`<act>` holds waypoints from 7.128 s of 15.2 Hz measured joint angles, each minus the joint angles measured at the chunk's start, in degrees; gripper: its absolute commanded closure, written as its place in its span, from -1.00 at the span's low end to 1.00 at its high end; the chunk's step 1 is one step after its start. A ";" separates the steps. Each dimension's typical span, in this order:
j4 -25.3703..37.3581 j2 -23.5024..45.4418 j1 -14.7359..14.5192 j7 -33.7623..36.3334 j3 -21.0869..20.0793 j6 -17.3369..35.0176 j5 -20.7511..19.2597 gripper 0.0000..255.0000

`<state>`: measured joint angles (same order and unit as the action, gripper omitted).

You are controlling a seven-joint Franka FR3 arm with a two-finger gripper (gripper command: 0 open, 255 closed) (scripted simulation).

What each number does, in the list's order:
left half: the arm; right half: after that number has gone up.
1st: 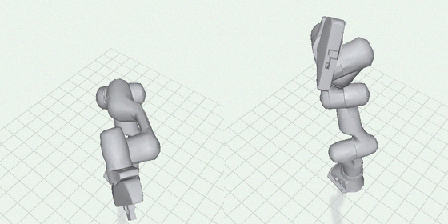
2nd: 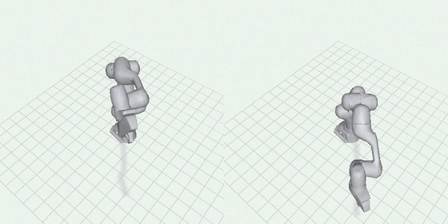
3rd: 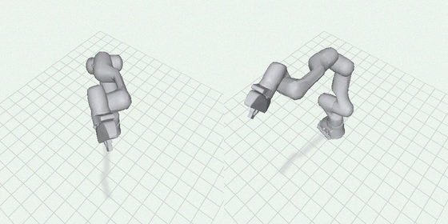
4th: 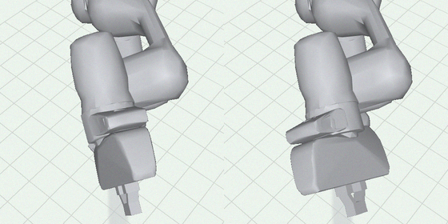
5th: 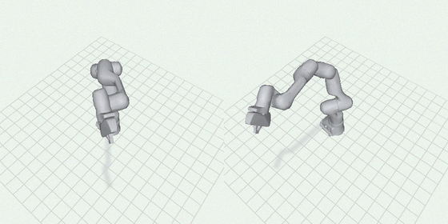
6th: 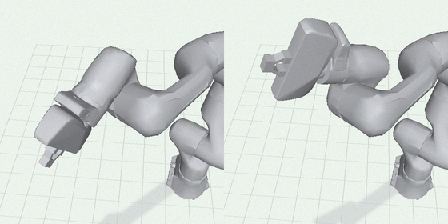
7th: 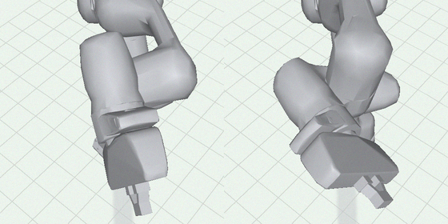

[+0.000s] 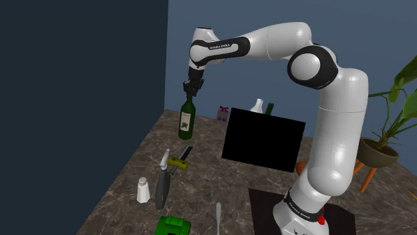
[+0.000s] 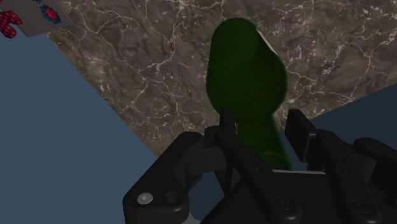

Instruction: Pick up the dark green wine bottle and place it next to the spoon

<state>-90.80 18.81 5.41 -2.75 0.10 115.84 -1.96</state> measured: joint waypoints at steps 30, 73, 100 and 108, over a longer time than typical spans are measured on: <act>-7.44 -24.33 -2.45 3.81 -1.93 -17.01 -0.12 1.00; -3.38 -63.21 -8.28 23.31 -14.78 -59.56 9.72 1.00; -36.51 -80.12 -10.91 22.21 -15.80 -43.27 12.43 1.00; -44.66 -84.20 -11.78 22.13 -16.69 -39.21 13.54 1.00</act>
<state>-135.46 -65.39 -6.37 19.38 -16.59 76.63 11.59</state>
